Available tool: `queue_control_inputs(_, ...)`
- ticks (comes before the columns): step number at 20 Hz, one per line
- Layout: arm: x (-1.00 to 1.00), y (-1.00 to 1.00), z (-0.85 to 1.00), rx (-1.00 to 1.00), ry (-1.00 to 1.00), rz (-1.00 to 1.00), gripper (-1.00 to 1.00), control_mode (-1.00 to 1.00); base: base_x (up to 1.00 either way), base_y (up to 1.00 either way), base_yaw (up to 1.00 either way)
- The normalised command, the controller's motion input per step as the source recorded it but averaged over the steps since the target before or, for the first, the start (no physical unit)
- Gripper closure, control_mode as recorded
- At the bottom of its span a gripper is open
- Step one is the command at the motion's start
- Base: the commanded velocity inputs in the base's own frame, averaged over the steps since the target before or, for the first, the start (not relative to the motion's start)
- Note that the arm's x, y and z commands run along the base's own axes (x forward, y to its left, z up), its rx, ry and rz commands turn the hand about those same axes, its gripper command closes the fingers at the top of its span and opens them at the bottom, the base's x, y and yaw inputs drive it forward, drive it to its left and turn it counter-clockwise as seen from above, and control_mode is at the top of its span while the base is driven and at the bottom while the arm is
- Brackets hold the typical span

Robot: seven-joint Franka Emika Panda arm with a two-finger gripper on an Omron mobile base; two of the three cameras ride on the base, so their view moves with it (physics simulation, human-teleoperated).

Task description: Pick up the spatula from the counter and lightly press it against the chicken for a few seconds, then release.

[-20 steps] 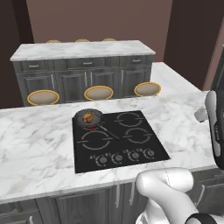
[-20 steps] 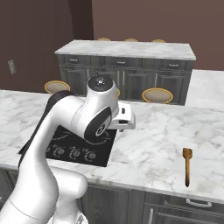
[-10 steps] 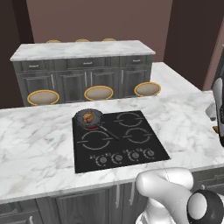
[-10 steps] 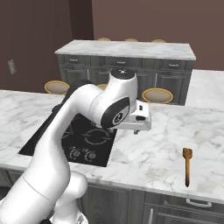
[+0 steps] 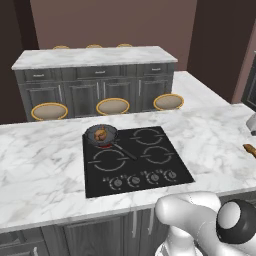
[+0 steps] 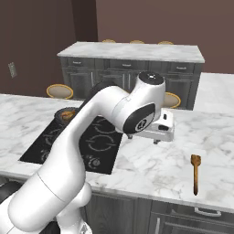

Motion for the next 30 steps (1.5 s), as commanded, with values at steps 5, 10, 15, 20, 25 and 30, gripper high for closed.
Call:
queue_control_inputs(5, 0.00, -0.30, -0.19, 0.00, 0.00, -0.10, -1.00, -1.00, 0.00, 0.00, 0.00)
queue_control_inputs(10, 0.00, -0.22, -0.33, 0.00, 0.00, -0.06, -1.00, -1.00, 0.00, 0.00, 0.00)
queue_control_inputs(15, 0.00, -0.15, -0.14, 0.00, 0.00, 0.00, -1.00, -1.00, 0.00, 0.00, 0.00)
queue_control_inputs(20, 0.00, -0.26, -0.27, -0.01, 0.00, 0.01, -1.00, -1.00, 0.00, 0.00, 0.00)
queue_control_inputs(25, 0.00, -0.32, -0.38, -0.02, 0.05, 0.00, -1.00, -1.00, 0.00, 0.00, 0.00)
queue_control_inputs(30, 0.00, -0.36, -0.23, -0.04, 0.08, 0.03, -1.00, -1.00, 0.00, 0.00, 0.00)
